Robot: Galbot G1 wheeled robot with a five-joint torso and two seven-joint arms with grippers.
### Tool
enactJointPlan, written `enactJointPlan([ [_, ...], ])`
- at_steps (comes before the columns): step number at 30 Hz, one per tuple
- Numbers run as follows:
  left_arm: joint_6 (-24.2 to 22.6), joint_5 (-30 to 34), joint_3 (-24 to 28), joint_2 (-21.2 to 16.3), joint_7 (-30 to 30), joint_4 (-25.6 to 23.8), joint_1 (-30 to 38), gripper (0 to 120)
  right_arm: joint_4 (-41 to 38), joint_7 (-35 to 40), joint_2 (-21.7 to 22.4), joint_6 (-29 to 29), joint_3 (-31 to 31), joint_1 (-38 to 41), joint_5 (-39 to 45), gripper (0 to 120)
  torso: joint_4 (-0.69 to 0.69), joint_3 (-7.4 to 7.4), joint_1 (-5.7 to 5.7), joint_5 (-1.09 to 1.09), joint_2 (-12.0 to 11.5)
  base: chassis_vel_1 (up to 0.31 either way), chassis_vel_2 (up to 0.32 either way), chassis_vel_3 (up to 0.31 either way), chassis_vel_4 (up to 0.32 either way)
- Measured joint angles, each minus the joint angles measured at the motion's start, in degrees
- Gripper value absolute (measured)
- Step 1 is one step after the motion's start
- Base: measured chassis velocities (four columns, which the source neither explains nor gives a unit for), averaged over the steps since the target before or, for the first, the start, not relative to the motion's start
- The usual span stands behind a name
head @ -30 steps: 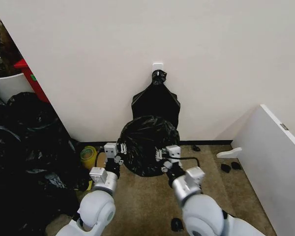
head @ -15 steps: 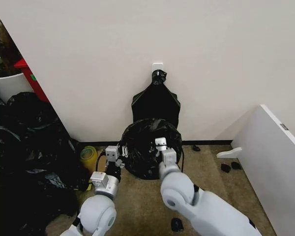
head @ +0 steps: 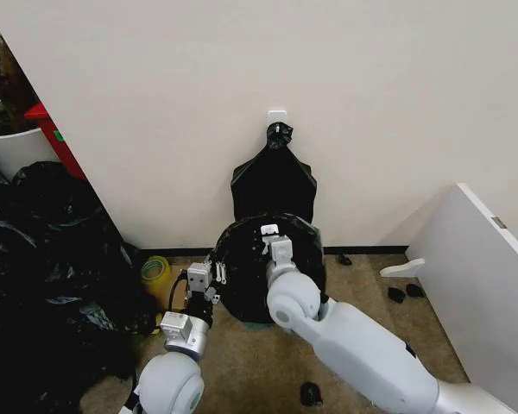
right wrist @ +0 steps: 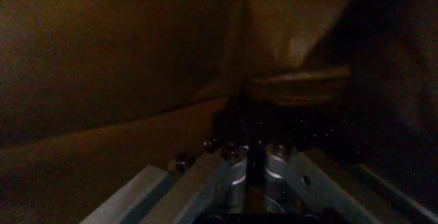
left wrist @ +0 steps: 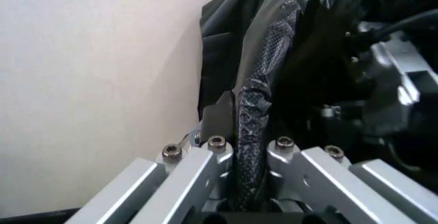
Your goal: Place the garbage bag over the trash bin.
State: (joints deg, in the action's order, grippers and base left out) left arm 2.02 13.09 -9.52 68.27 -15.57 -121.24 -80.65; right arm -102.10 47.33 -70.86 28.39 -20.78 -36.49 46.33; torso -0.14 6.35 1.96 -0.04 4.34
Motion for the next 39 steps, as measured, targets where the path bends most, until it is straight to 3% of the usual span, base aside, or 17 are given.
enactJointPlan([
  [7, 0.53, 0.17, -1.21, 0.08, 0.01, 0.83, 0.78, 1, -3.68, -0.83, 2.23, -0.99, -0.11, -2.84, -1.75, 0, -0.01, -0.01, 0.00, 0.01, 0.00, 0.000, 0.000, 0.000, 0.000],
  [11, 0.95, 0.80, -1.96, -0.05, -0.18, 2.59, 2.04, 1, -12.33, -5.53, 6.31, -4.75, -1.04, -9.26, -6.31, 0, -0.02, -0.01, -0.01, 0.01, 0.00, 0.000, 0.000, 0.000, 0.000],
  [15, 1.26, 0.56, -1.89, -0.06, -0.15, 3.13, 2.28, 1, -16.16, -6.44, 7.83, -4.85, -1.35, -11.63, -6.02, 0, -0.02, -0.01, -0.01, 0.01, 0.00, 0.000, 0.000, 0.000, 0.000],
  [19, 2.11, -0.15, -1.76, -0.05, 0.18, 3.48, 2.50, 1, -19.90, -4.34, 8.89, 0.34, -0.70, -12.51, -0.47, 0, -0.01, -0.01, -0.01, 0.00, 0.00, 0.000, 0.000, 0.000, 0.000],
  [22, 3.34, -0.26, -1.76, -0.23, 0.96, 3.23, 2.46, 1, -20.76, 1.72, 8.53, 8.29, 0.61, -10.43, 9.00, 0, -0.01, -0.01, -0.01, 0.00, 0.00, 0.000, 0.000, 0.000, 0.000],
  [26, 4.42, -0.43, -1.90, -0.37, 1.65, 2.81, 2.22, 1, -18.65, 3.66, 7.72, 10.56, 0.58, -8.93, 9.73, 0, 0.00, -0.01, -0.01, 0.01, 0.00, 0.000, 0.000, 0.000, 0.000],
  [31, 5.34, -0.87, -2.12, -0.56, 2.03, 2.51, 1.86, 1, -15.09, 4.95, 7.13, 12.81, -0.30, -7.45, 2.27, 0, 0.00, 0.00, -0.01, 0.00, 0.00, 0.000, 0.000, 0.000, 0.000],
  [34, 5.49, -0.98, -2.20, -0.53, 2.04, 2.51, 1.72, 1, -13.56, 2.91, 7.54, 12.13, -0.89, -7.76, -7.79, 0, 0.00, 0.00, 0.00, 0.01, 0.00, 0.000, 0.000, 0.000, 0.000],
  [39, 5.52, -0.98, -2.21, -0.57, 2.03, 2.82, 1.73, 1, -14.84, 0.22, 8.10, 9.30, -1.74, -9.41, -11.91, 0, -0.02, 0.00, -0.01, 0.00, 0.00, 0.000, 0.000, 0.000, 0.000],
])
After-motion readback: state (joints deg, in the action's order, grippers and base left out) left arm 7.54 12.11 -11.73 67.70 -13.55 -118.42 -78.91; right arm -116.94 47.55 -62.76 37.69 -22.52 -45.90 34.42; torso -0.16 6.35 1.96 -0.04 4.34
